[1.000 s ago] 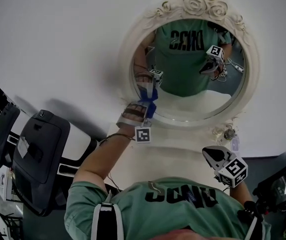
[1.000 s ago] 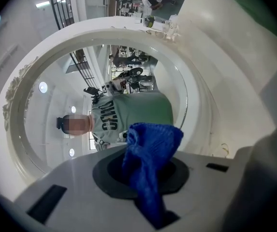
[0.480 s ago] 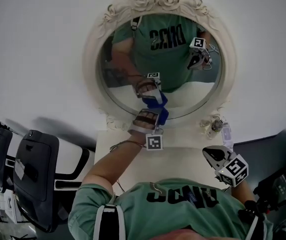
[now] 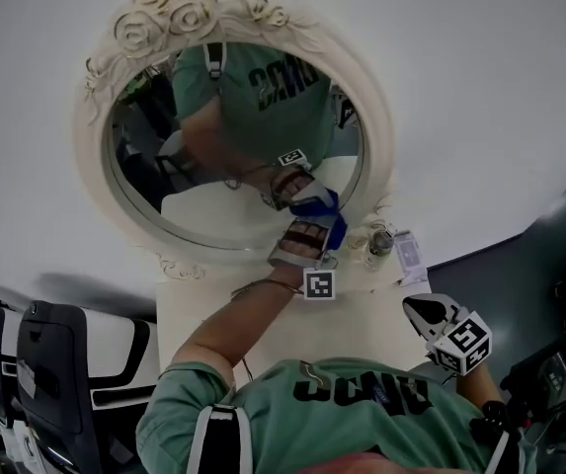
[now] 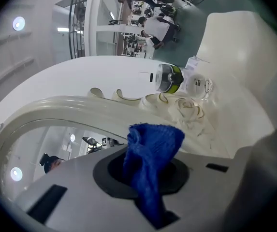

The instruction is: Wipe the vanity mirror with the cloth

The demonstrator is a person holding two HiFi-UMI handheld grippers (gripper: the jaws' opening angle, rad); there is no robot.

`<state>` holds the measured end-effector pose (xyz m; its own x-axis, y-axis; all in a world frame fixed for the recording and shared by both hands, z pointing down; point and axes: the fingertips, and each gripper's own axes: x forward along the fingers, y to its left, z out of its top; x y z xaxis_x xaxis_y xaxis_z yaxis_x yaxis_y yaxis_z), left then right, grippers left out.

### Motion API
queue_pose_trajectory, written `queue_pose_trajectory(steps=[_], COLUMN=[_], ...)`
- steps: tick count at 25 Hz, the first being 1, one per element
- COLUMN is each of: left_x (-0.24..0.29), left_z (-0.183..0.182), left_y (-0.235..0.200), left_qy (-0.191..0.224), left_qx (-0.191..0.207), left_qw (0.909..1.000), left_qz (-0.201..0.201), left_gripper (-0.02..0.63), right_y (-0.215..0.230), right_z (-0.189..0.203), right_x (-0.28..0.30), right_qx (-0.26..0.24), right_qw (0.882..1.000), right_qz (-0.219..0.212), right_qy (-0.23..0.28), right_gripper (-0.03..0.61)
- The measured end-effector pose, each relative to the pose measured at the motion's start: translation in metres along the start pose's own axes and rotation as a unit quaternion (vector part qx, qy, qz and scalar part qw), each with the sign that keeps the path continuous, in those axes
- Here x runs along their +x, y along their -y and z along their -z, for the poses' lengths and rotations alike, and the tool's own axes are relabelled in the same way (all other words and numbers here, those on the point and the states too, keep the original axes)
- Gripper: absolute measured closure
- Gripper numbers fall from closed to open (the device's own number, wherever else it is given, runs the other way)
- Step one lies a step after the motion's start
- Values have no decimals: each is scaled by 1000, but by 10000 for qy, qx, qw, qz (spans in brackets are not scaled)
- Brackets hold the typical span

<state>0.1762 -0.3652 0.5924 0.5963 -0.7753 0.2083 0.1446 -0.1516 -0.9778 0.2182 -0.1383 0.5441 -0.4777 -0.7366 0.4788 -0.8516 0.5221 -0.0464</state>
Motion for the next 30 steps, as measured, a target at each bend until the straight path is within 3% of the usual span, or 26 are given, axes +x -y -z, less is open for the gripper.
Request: queue_pose_trajectory(steps=[2, 9, 12, 17, 20, 24, 27, 30], left_x=[2, -20, -46, -107, -146, -179, -181, -167], left_z=[1, 7, 47, 153, 206, 277, 299, 296], left_y=[-11, -22, -27, -14, -17, -17, -5, 4], left_qy=[-29, -61, -298, -1141, -1601, -2290, -2326, -2314], left_qx=[153, 10, -26, 27, -77, 329, 124, -62], left_qw=[9994, 9998, 9995, 9934, 9869, 9728, 9723, 9722], left_qz=[-306, -168, -138, 117, 177, 96, 187, 350], left_gripper=[557, 557, 557, 557, 557, 557, 557, 557], right_y=[6, -22, -39, -76, -102, -126, -133, -133], right_z=[5, -27, -44, -71, -92, -99, -94, -91], right_x=[-4, 11, 24, 50, 55, 77, 95, 99], right_qx=[53, -359, -555, -856, -1064, -1193, -1176, -1137], right_qw=[10000, 9987, 9970, 9921, 9876, 9824, 9813, 9819], right_qz=[42, -337, -499, -877, -1121, -1401, -1481, -1473], right_qy=[-11, 153, 207, 273, 289, 327, 353, 363], right_gripper=[568, 568, 568, 568, 568, 568, 568, 568])
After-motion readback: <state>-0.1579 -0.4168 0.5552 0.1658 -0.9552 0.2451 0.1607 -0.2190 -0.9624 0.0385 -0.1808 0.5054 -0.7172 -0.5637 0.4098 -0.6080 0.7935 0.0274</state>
